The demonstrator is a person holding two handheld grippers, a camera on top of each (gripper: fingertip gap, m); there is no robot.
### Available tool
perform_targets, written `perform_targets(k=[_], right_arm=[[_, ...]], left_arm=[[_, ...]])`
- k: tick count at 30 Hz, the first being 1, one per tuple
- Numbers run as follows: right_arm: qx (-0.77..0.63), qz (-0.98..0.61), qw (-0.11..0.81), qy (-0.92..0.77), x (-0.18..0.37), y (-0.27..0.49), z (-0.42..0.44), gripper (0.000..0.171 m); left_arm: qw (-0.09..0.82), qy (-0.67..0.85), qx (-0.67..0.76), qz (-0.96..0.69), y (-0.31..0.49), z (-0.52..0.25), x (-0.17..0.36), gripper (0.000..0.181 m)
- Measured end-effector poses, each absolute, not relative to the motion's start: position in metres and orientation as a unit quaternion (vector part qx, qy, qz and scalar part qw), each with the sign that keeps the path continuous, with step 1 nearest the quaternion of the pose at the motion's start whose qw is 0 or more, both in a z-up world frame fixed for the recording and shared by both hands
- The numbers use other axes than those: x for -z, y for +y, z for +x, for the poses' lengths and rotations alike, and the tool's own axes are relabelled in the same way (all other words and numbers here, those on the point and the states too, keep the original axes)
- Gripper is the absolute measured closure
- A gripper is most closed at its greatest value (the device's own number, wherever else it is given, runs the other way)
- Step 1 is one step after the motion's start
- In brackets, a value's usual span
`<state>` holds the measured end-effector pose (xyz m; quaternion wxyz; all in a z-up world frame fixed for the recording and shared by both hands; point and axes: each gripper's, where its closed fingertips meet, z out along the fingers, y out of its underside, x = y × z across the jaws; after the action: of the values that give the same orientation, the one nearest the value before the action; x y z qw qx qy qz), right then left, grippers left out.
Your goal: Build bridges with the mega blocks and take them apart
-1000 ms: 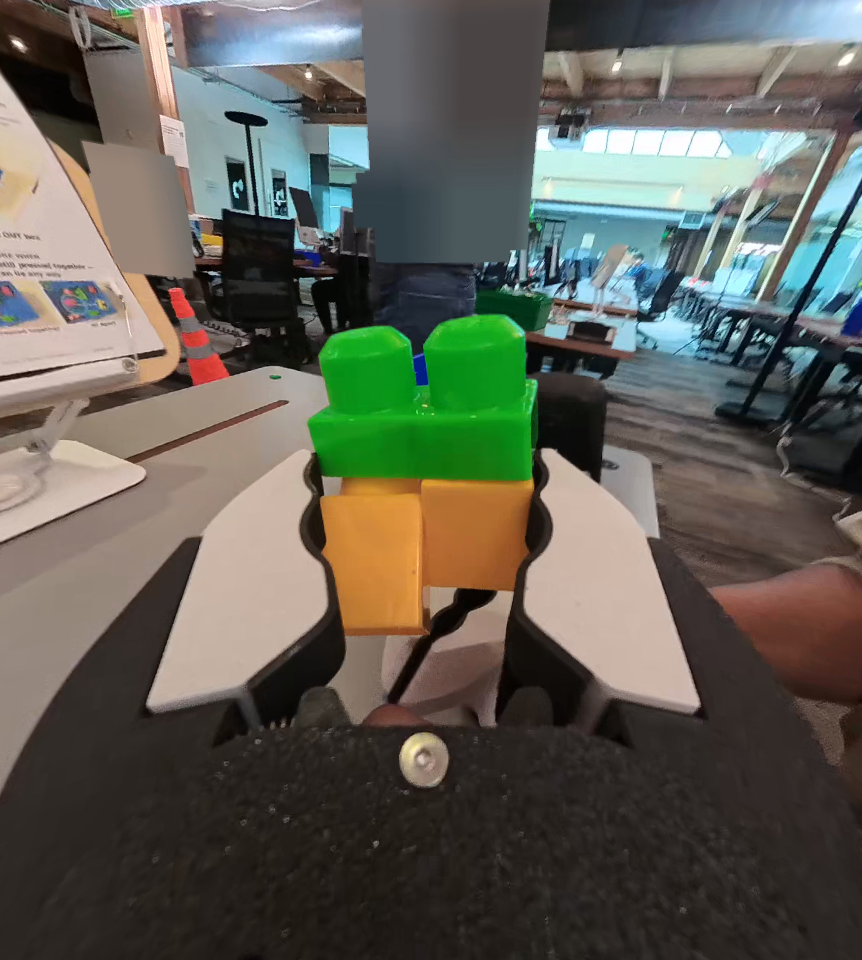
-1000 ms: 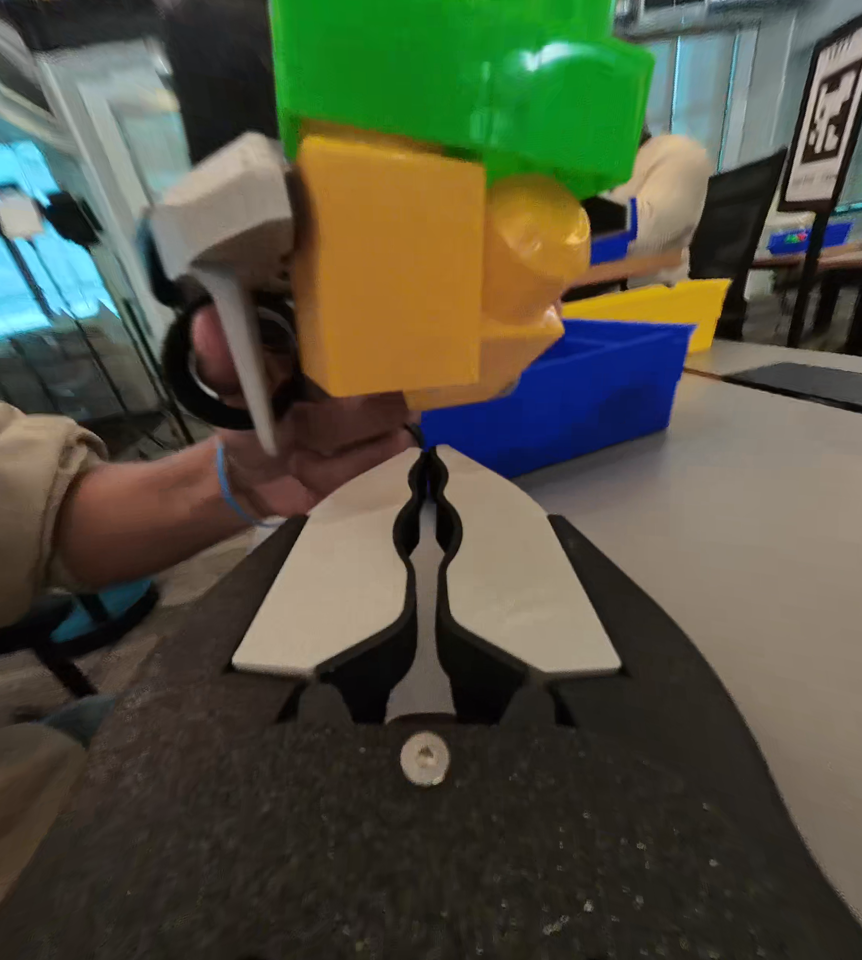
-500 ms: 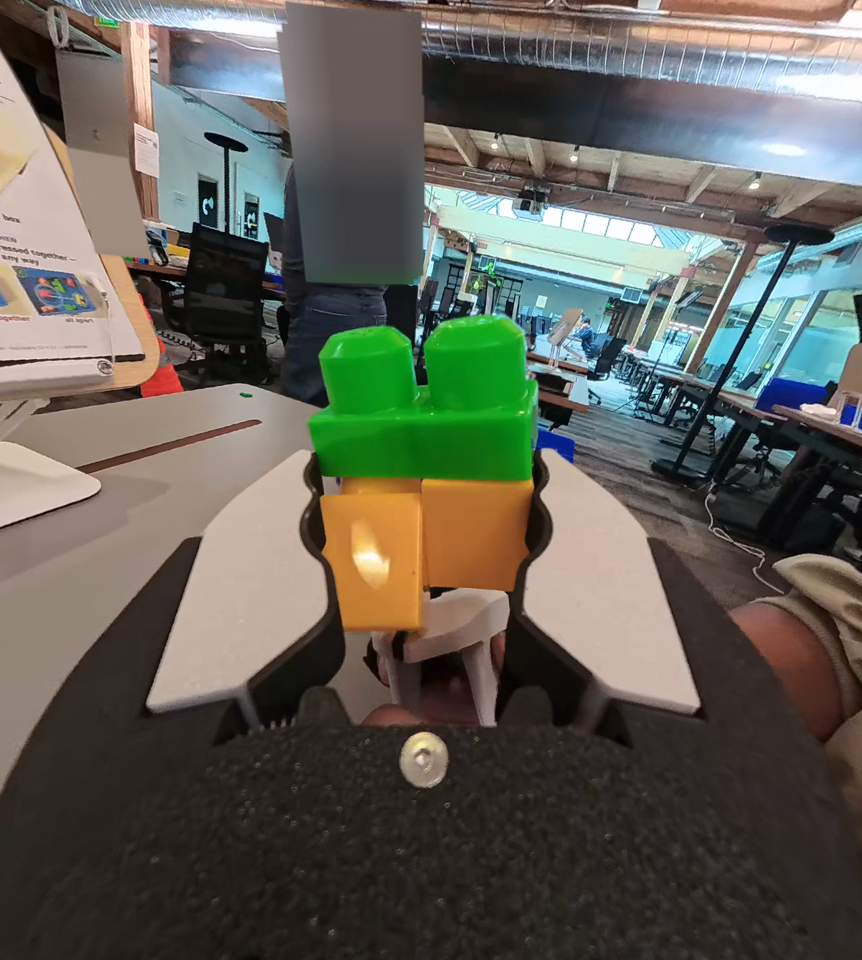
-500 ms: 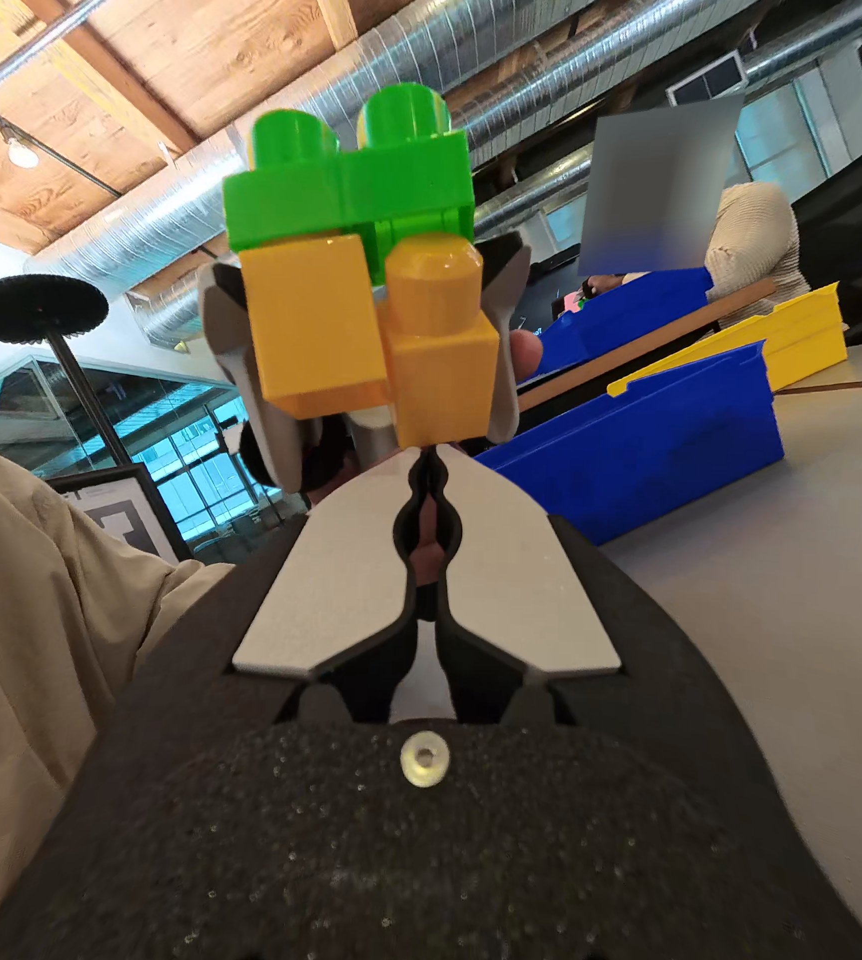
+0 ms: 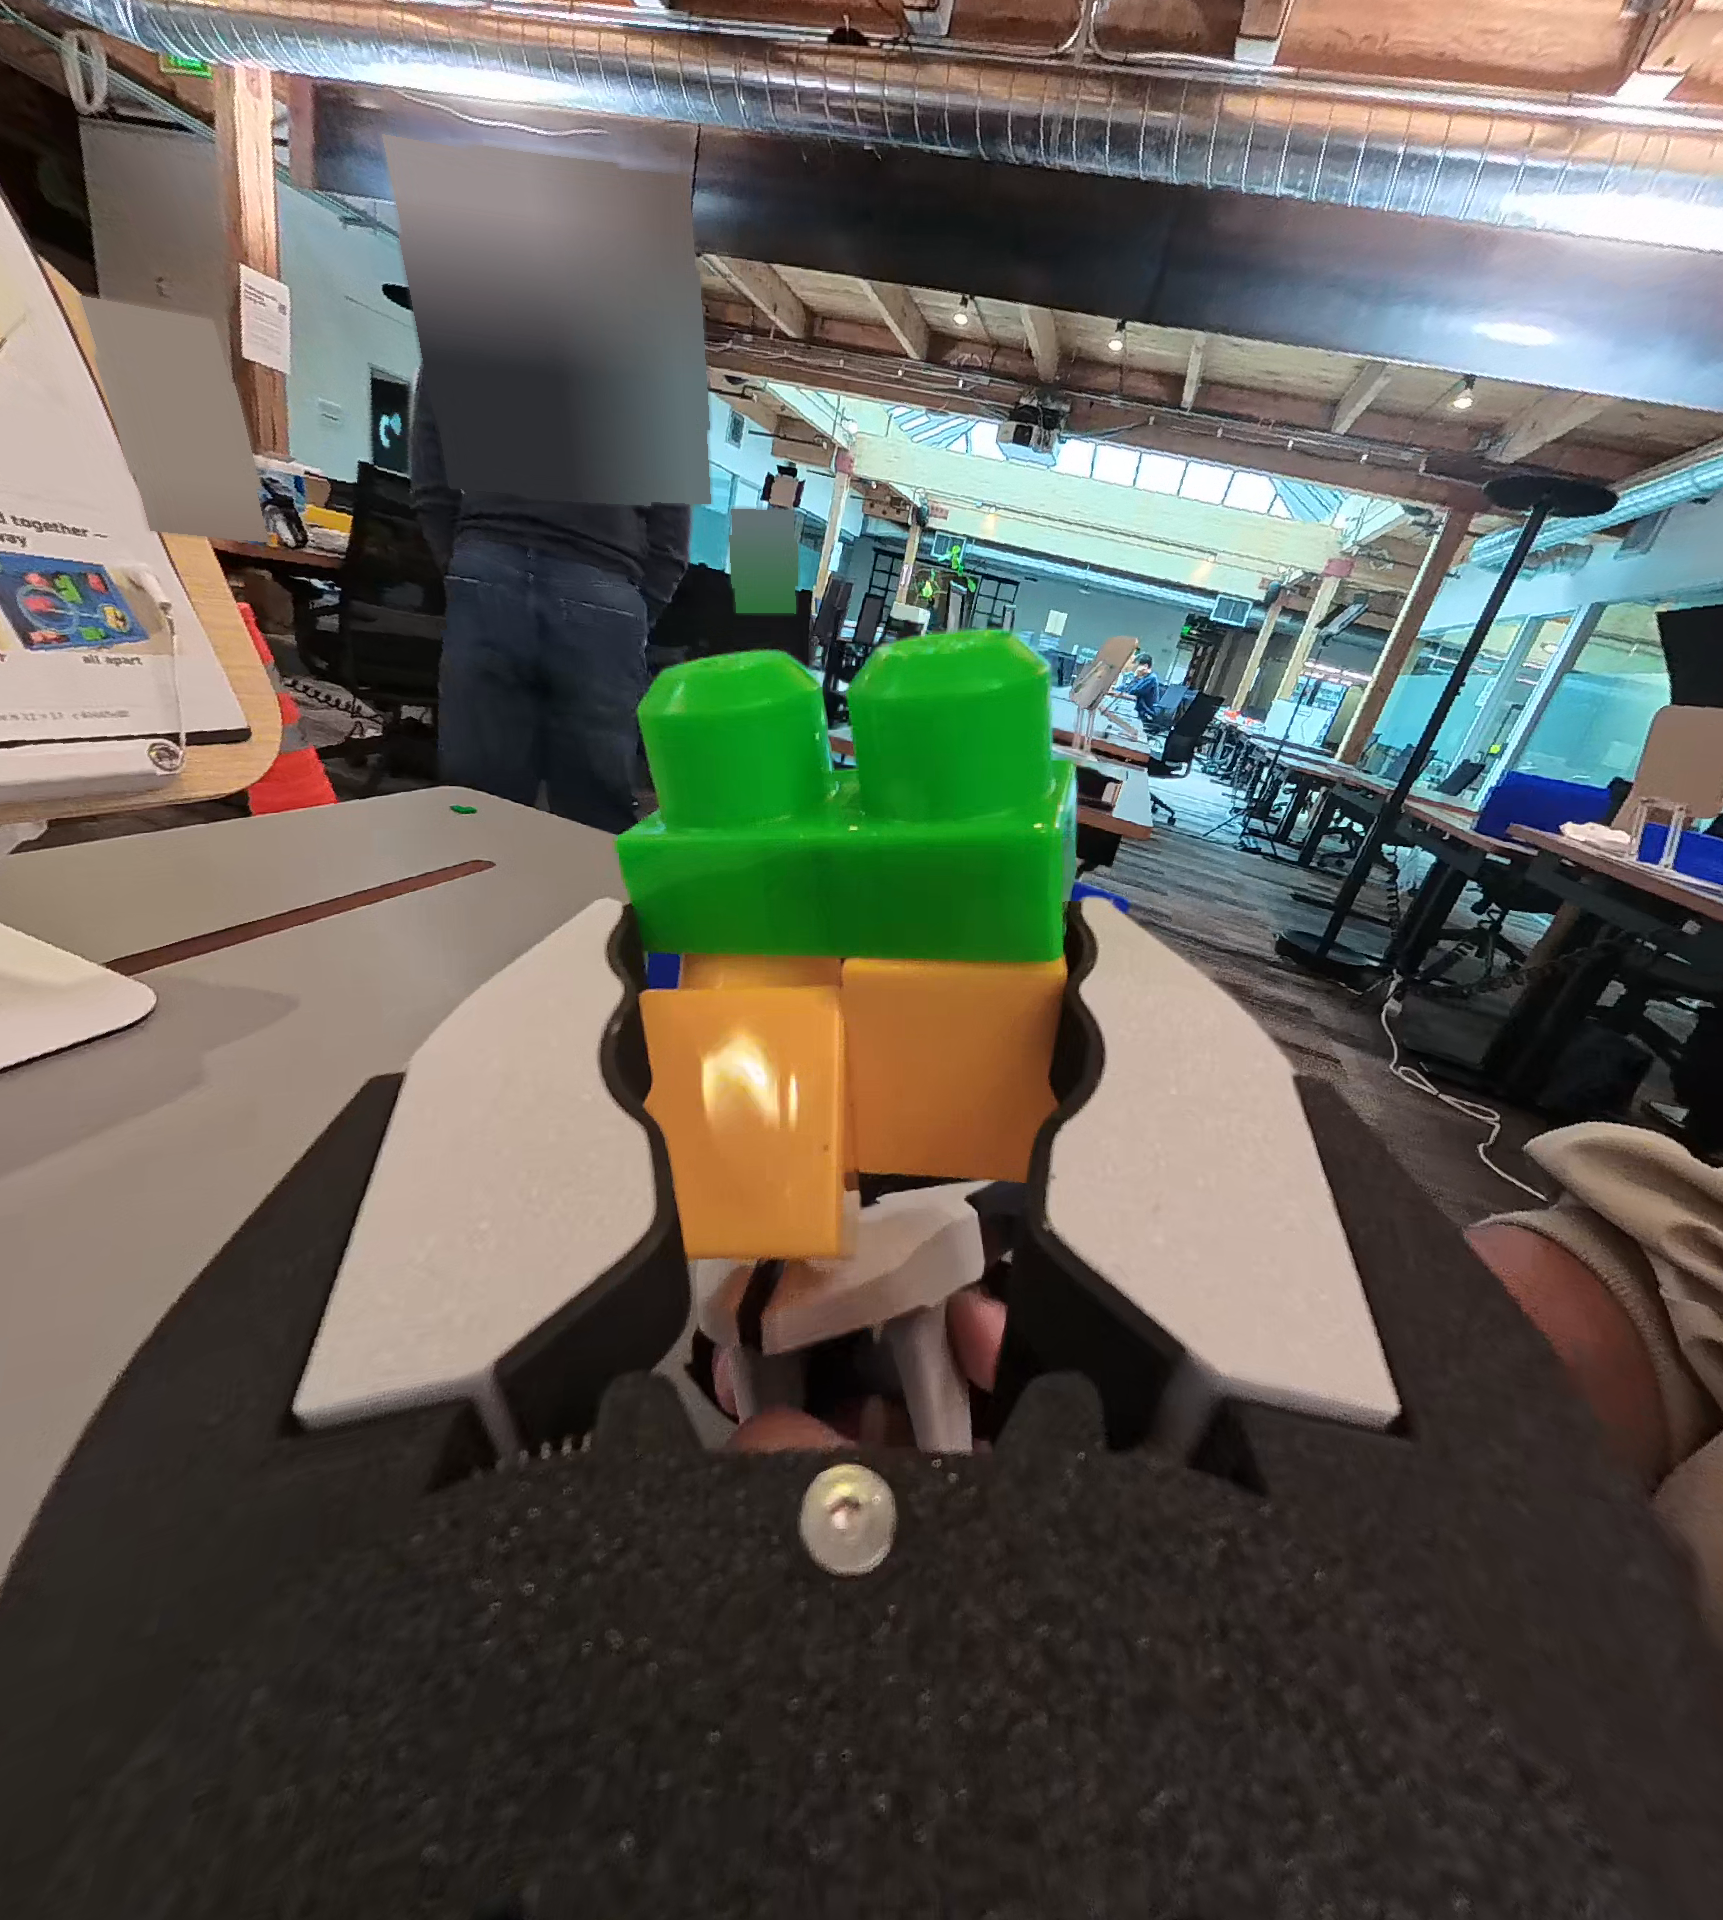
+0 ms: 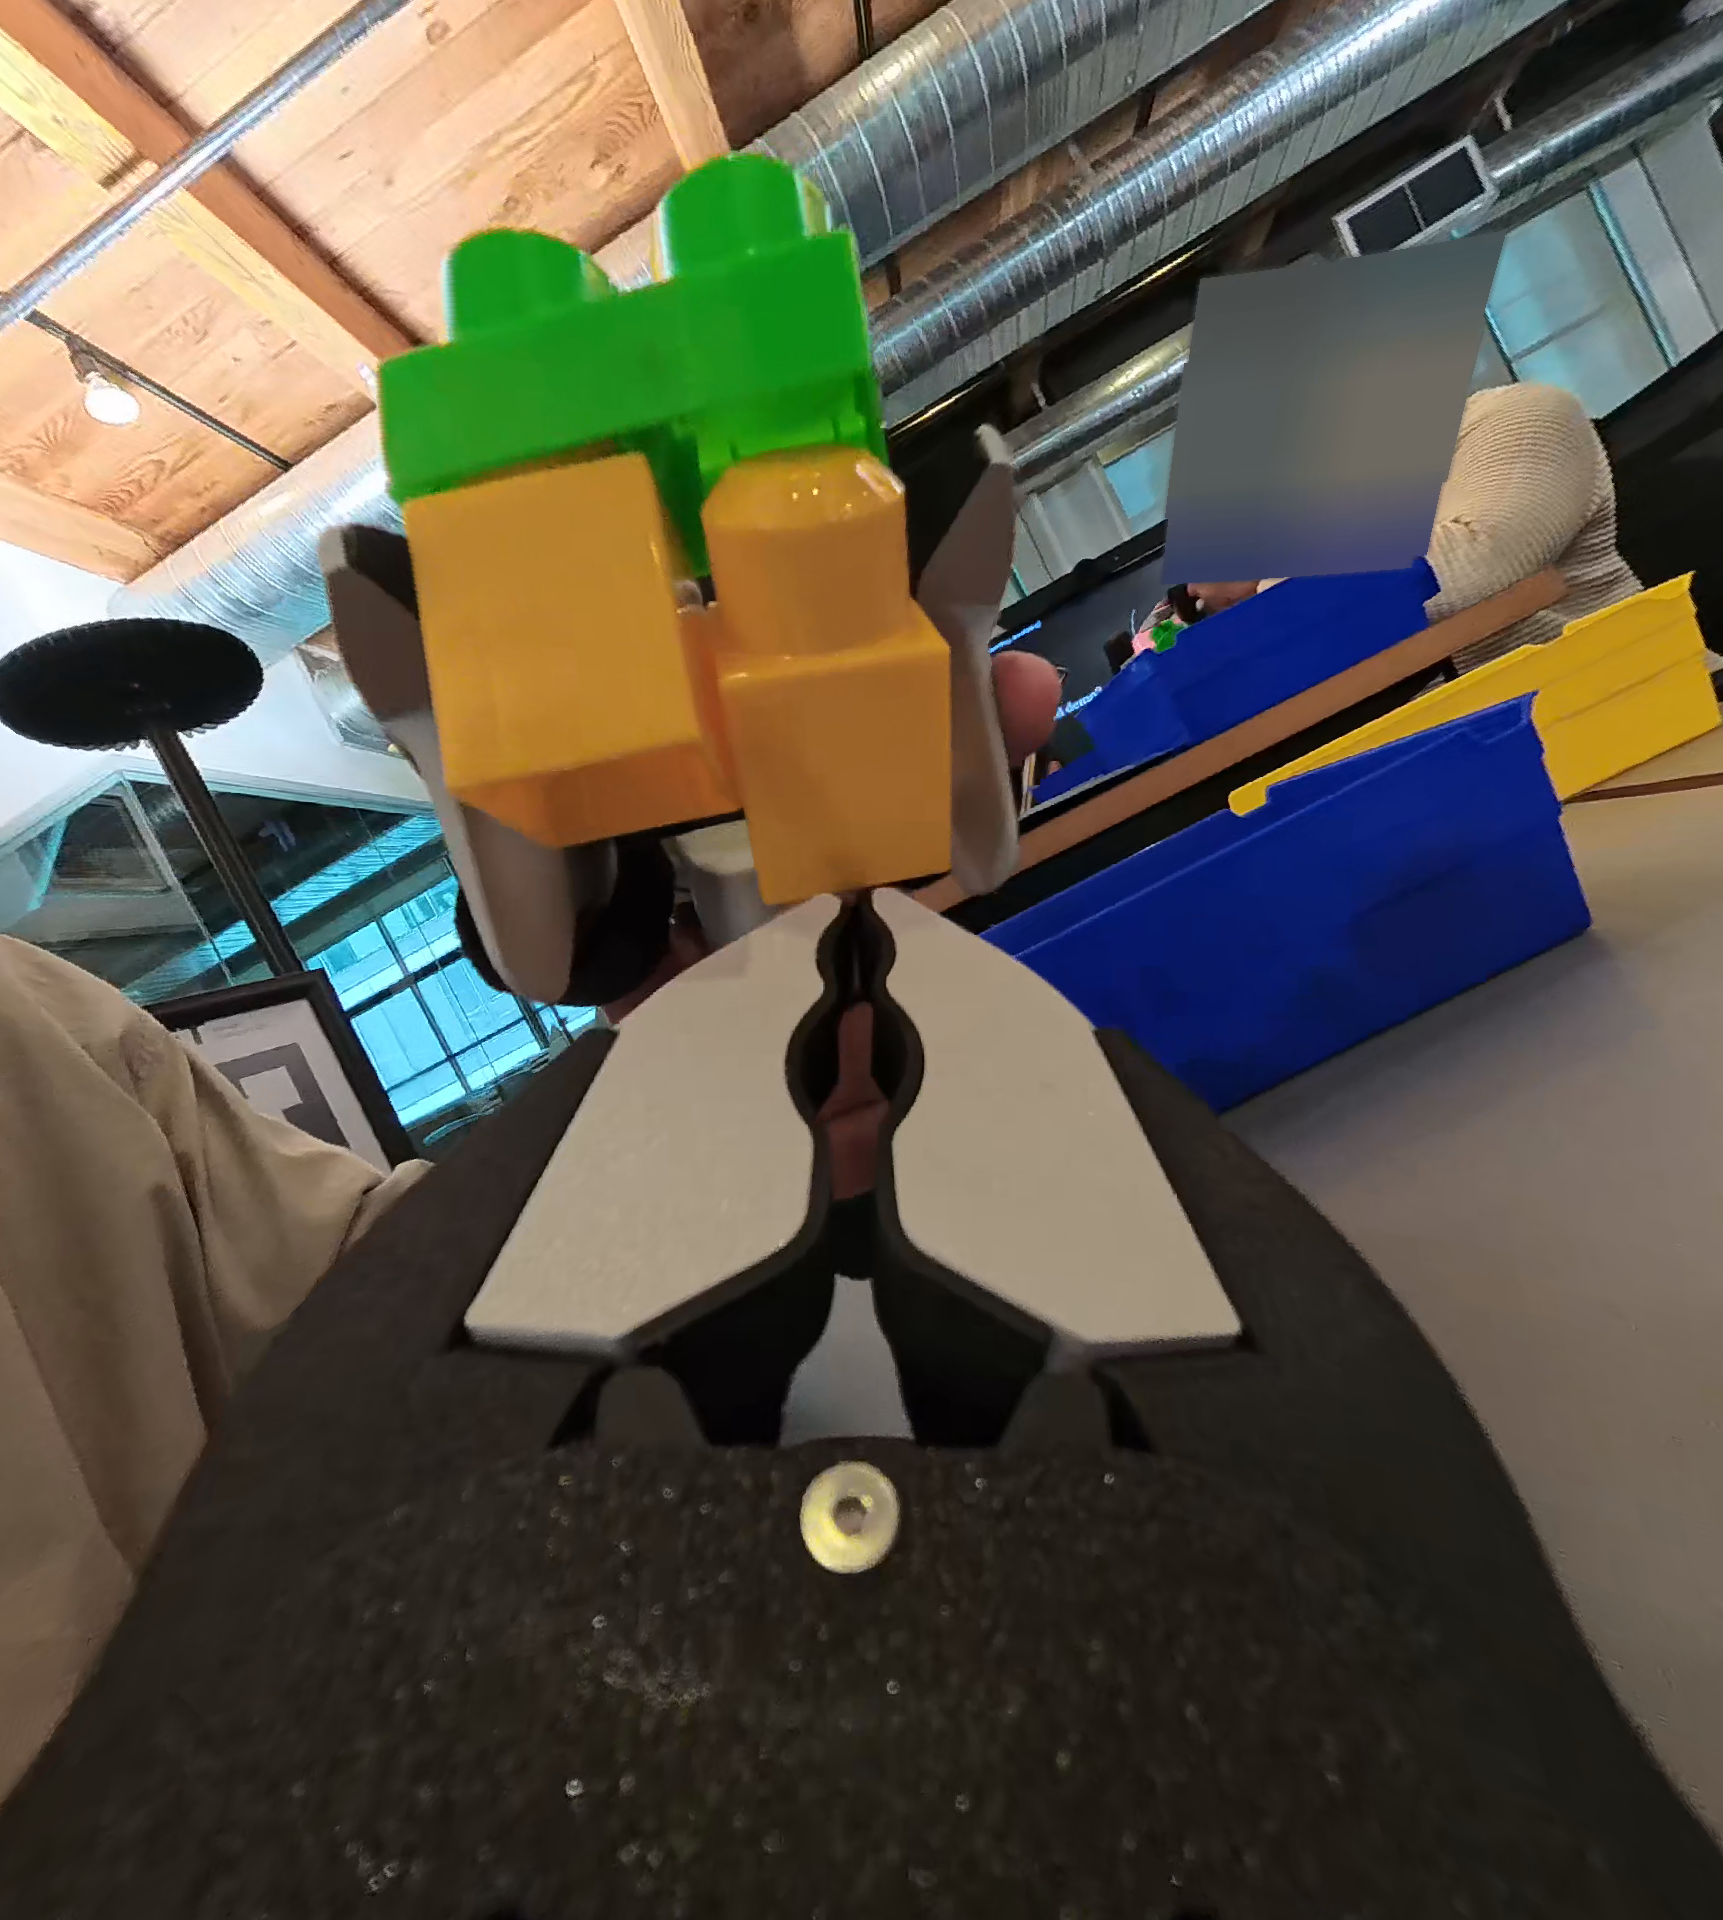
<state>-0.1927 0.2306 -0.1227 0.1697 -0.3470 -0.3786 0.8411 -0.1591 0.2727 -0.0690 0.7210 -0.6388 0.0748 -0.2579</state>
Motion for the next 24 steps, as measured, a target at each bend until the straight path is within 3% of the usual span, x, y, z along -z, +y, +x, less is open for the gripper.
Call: perform_targets(k=[12,16,18,24], right_arm=[[-0.813,-0.344,0.175,-0.436,0.131,0.218,-0.193,0.171],[-0.765,-0.304,0.325,-0.465,0.118,0.212,-0.196,0.171],[-0.754,-0.288,0.356,-0.471,0.116,0.209,-0.195,0.171],[-0.867,-0.224,0.203,-0.395,0.096,0.205,-0.182,0.171]], left_arm=[[0.724,0.062,0.289,-0.623,0.263,-0.162,0.061,0.106],[0.725,0.075,0.275,-0.627,0.262,-0.157,0.056,0.106],[0.725,0.083,0.268,-0.629,0.259,-0.155,0.056,0.106],[0.737,0.091,0.287,-0.605,0.248,-0.152,0.043,0.106]])
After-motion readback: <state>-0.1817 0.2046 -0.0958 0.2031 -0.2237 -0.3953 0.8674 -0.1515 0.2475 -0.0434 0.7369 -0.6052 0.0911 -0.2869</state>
